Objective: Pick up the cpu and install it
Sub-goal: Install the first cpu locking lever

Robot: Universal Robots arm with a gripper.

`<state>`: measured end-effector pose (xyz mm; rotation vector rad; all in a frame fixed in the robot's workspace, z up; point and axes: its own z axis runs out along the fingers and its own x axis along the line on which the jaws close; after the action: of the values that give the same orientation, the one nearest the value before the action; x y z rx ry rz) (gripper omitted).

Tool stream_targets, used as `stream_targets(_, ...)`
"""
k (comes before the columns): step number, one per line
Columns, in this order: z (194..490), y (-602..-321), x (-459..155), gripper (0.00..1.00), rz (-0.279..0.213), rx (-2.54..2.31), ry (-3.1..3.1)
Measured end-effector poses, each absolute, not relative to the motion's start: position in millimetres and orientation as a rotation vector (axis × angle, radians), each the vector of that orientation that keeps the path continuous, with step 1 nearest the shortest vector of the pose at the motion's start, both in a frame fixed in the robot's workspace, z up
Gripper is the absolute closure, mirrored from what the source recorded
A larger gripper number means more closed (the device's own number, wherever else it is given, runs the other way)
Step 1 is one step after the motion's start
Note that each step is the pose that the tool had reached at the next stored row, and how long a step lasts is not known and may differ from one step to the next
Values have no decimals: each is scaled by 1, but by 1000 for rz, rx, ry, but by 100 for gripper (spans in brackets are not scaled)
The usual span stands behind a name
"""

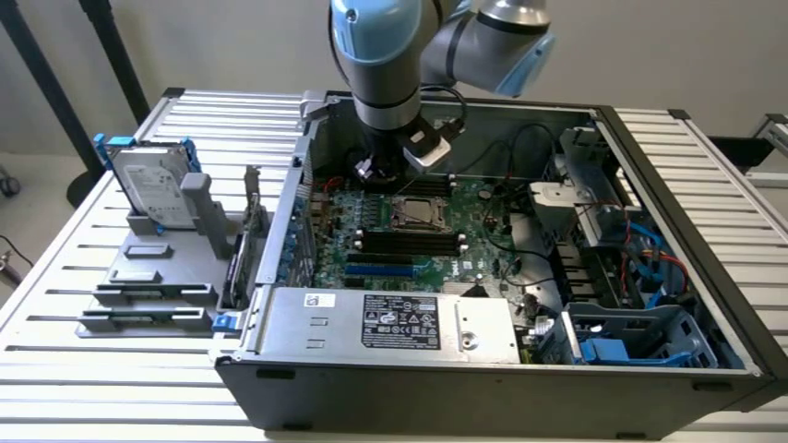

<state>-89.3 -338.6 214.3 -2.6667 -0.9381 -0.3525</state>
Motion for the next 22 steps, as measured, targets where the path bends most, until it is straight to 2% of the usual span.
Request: stream_targets(22, 204, -330, -85, 89, -320, -2696, -1012)
